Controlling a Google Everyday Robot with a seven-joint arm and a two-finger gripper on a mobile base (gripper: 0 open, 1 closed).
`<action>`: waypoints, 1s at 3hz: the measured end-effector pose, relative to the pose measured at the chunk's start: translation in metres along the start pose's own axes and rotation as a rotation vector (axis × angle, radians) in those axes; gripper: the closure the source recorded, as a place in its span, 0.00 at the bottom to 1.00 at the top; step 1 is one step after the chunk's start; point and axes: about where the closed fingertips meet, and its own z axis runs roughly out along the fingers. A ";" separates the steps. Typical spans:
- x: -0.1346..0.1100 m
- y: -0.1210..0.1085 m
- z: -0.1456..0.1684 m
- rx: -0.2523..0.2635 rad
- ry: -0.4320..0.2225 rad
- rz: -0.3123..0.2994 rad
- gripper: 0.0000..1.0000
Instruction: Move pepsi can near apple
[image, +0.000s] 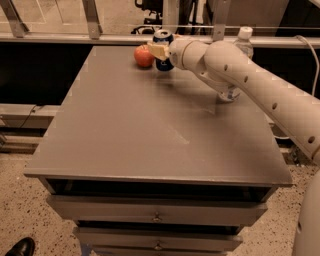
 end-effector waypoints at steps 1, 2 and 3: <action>0.009 -0.008 0.008 0.007 -0.020 0.045 0.82; 0.014 -0.007 0.017 0.002 -0.027 0.070 0.58; 0.017 -0.010 0.018 0.009 -0.018 0.064 0.28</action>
Offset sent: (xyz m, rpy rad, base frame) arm 0.0260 0.0035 -0.0217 0.0985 0.0285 -0.0082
